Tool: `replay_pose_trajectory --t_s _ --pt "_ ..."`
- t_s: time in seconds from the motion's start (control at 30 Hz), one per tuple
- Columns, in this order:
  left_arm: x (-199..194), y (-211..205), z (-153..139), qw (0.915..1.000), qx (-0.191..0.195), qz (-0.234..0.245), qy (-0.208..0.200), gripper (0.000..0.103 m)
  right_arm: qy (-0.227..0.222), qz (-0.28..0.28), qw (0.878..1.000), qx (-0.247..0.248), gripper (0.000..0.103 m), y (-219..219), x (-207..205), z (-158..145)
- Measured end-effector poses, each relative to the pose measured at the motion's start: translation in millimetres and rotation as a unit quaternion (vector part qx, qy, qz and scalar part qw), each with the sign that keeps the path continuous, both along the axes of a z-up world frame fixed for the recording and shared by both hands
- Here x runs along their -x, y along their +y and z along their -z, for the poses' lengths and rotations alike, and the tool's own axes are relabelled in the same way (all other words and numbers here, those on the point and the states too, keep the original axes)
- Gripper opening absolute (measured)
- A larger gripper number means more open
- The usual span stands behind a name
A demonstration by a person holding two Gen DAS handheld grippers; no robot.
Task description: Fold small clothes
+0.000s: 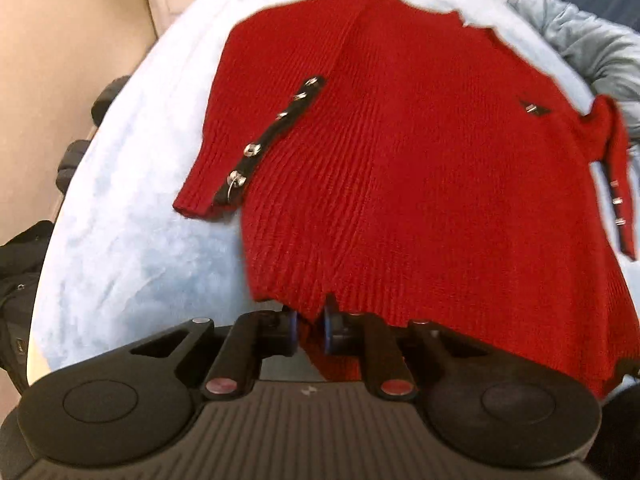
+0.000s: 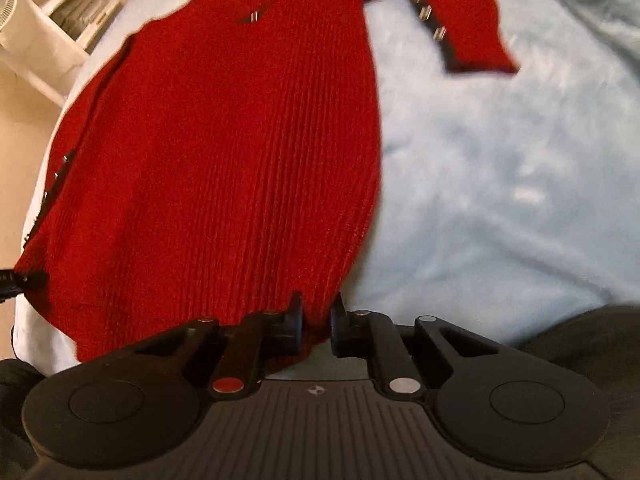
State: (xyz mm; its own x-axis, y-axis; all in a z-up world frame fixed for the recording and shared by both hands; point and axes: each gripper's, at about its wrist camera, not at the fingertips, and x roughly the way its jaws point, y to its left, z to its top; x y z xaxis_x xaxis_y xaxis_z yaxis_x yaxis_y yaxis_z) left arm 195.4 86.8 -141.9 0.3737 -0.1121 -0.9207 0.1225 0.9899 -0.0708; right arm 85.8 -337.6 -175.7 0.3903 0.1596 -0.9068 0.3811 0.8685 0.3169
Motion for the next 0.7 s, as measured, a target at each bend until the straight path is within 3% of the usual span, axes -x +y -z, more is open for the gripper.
replay_pose_trajectory --t_s 0.13,0.17,0.23,0.4,0.43,0.5,0.53,0.67,0.7 --pt "17.3 3.3 -19.6 0.9998 0.013 0.011 -0.010 0.008 -0.032 0.002 0.999 0.010 0.010 -29.2 19.8 -38.2" --pt "22.6 3.7 -19.9 0.9998 0.011 0.015 -0.010 0.002 -0.038 0.007 0.999 0.013 0.010 -35.2 24.1 -43.1" --pt "24.9 2.0 -13.3 0.9998 -0.011 0.013 -0.006 0.001 -0.046 0.014 0.999 0.009 0.010 -44.4 36.1 -50.4" --pt "21.7 20.1 23.4 0.9982 -0.041 -0.014 0.041 0.004 -0.003 0.016 1.000 0.026 0.011 -33.5 30.4 -8.7" --pt "22.3 25.0 23.2 0.9983 -0.042 -0.018 0.037 0.009 0.011 0.024 0.999 0.034 0.013 -30.0 28.0 2.9" --pt "26.1 31.4 16.6 0.9990 -0.029 -0.018 0.029 0.051 0.059 0.041 0.996 0.048 0.027 -26.9 24.6 23.9" --pt "29.4 31.8 9.2 0.9992 -0.027 -0.019 0.024 0.059 0.072 0.043 0.995 0.048 0.028 -25.0 24.9 27.7" --pt "33.2 30.4 -6.6 0.9990 -0.040 -0.013 -0.013 0.083 0.027 0.029 0.998 0.053 0.060 -13.1 33.1 3.1" --pt "31.5 29.3 -8.8 0.9988 -0.040 -0.016 -0.023 0.090 0.014 0.036 0.998 0.054 0.062 -11.6 34.3 -6.9"
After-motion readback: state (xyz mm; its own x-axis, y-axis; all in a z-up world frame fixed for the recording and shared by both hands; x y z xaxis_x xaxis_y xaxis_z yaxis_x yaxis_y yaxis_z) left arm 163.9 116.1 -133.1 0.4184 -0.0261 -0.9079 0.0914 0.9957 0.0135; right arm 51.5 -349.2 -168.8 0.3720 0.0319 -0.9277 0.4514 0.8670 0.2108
